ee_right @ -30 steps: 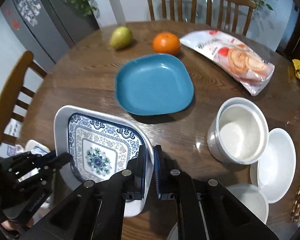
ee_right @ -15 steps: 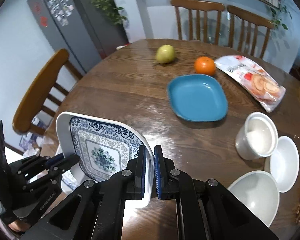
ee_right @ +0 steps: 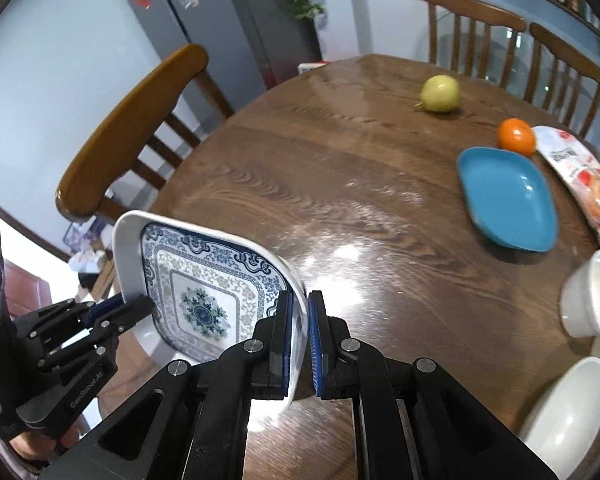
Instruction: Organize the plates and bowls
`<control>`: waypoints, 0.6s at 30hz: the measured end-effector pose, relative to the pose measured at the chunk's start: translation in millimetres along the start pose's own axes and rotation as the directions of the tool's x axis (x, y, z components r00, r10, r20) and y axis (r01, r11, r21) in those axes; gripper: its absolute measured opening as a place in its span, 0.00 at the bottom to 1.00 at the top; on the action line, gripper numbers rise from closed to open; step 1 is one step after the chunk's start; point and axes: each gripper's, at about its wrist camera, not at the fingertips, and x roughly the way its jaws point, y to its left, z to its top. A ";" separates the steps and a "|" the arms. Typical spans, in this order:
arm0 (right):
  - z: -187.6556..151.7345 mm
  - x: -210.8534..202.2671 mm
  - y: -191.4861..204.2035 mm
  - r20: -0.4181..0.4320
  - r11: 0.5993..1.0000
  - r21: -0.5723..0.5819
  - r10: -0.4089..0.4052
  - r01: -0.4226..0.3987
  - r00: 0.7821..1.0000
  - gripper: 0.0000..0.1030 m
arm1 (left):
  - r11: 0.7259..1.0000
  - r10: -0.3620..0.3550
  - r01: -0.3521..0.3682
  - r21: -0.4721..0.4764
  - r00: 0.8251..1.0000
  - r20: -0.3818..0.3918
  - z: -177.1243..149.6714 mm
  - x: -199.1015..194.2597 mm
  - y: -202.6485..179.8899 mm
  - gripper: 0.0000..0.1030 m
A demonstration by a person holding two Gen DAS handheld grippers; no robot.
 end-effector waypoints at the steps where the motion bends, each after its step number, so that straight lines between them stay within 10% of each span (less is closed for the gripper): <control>1: 0.0 6.4 2.6 -0.016 1.000 0.003 0.011 -0.011 1.000 0.10 | 1.000 0.010 -0.010 -0.006 1.000 -0.007 -0.7 2.2 4.1 0.06; 18: 8.5 72.6 10.2 -0.159 0.999 0.026 -0.041 0.045 0.986 0.10 | 0.999 0.045 -0.045 0.003 0.993 -0.110 15.2 47.3 26.9 0.08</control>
